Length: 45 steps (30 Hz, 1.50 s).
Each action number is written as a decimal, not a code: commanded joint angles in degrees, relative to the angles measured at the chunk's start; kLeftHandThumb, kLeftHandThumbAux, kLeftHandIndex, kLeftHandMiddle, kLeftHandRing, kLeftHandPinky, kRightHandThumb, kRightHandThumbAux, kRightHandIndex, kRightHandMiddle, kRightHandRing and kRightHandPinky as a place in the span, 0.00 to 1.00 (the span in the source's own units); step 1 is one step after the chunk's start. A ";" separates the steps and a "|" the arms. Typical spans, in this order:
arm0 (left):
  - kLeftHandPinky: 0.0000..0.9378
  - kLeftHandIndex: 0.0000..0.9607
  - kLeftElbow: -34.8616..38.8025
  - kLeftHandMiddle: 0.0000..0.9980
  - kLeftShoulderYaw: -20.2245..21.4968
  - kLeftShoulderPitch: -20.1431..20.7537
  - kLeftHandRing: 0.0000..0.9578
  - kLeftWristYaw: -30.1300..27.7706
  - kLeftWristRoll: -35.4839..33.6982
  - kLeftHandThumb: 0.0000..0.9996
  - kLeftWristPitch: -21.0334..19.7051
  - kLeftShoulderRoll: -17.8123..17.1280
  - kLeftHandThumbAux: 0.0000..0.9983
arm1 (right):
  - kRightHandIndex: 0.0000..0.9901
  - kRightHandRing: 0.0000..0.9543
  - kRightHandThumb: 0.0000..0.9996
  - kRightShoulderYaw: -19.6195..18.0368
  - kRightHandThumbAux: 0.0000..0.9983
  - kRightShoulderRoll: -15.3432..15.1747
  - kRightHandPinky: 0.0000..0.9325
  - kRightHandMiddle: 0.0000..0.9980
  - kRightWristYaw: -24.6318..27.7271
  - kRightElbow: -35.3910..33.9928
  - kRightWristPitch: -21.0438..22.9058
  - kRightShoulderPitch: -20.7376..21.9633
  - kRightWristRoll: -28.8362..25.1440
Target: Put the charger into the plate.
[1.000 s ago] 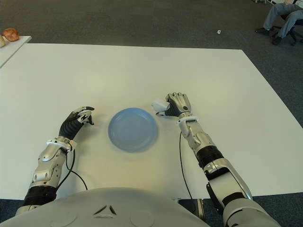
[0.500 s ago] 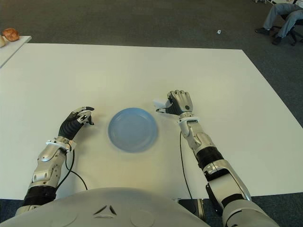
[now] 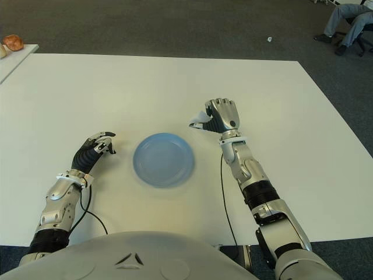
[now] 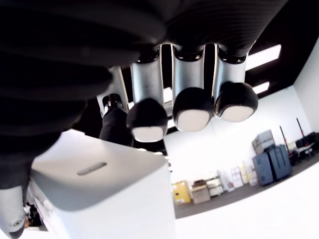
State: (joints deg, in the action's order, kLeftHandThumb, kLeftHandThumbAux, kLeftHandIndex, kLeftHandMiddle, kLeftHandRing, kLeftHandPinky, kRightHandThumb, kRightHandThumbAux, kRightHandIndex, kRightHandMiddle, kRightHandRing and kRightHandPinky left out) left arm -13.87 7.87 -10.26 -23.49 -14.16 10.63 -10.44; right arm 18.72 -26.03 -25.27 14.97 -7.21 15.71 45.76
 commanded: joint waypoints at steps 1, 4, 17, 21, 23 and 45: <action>0.54 0.37 -1.34 0.66 -0.44 -0.56 0.67 -0.07 0.27 0.19 -1.14 0.37 0.56 | 0.88 0.95 1.00 -0.85 0.66 0.35 0.94 0.93 1.21 -1.66 0.91 -0.86 0.02; 0.53 0.37 -1.22 0.66 -0.48 -0.59 0.68 0.05 0.21 0.19 -1.34 0.53 0.56 | 0.88 0.95 1.00 -1.08 0.66 0.46 0.93 0.92 1.45 -2.23 0.81 -1.04 -0.02; 0.54 0.36 -0.68 0.66 -0.57 -0.76 0.68 0.44 0.35 0.18 -1.76 0.87 0.56 | 0.87 0.94 1.00 -1.89 0.66 1.41 0.92 0.91 3.10 -4.39 1.04 -1.65 -0.14; 0.53 0.36 -0.73 0.66 -0.70 -0.85 0.68 0.54 0.56 0.18 -1.75 0.93 0.56 | 0.87 0.94 1.00 -2.06 0.66 1.46 0.91 0.91 3.14 -4.56 0.93 -1.76 0.16; 0.53 0.36 -0.73 0.66 -0.72 -0.85 0.67 0.56 0.66 0.18 -1.78 0.89 0.56 | 0.87 0.93 1.00 -2.06 0.66 1.49 0.91 0.91 3.16 -4.62 0.86 -1.73 0.28; 0.53 0.36 -1.94 0.65 -1.00 -0.57 0.67 -0.71 0.47 0.18 -0.79 1.15 0.56 | 0.88 0.92 1.00 -1.65 0.66 3.45 0.74 0.91 5.07 -7.81 1.92 -3.02 0.38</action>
State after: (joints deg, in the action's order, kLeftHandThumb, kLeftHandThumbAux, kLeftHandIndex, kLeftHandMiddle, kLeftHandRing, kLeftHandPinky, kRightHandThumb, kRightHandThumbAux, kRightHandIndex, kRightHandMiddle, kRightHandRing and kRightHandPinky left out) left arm -14.03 7.69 -10.27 -23.45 -13.86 11.21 -9.62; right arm 16.82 -23.79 -21.06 8.53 -6.40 13.65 45.98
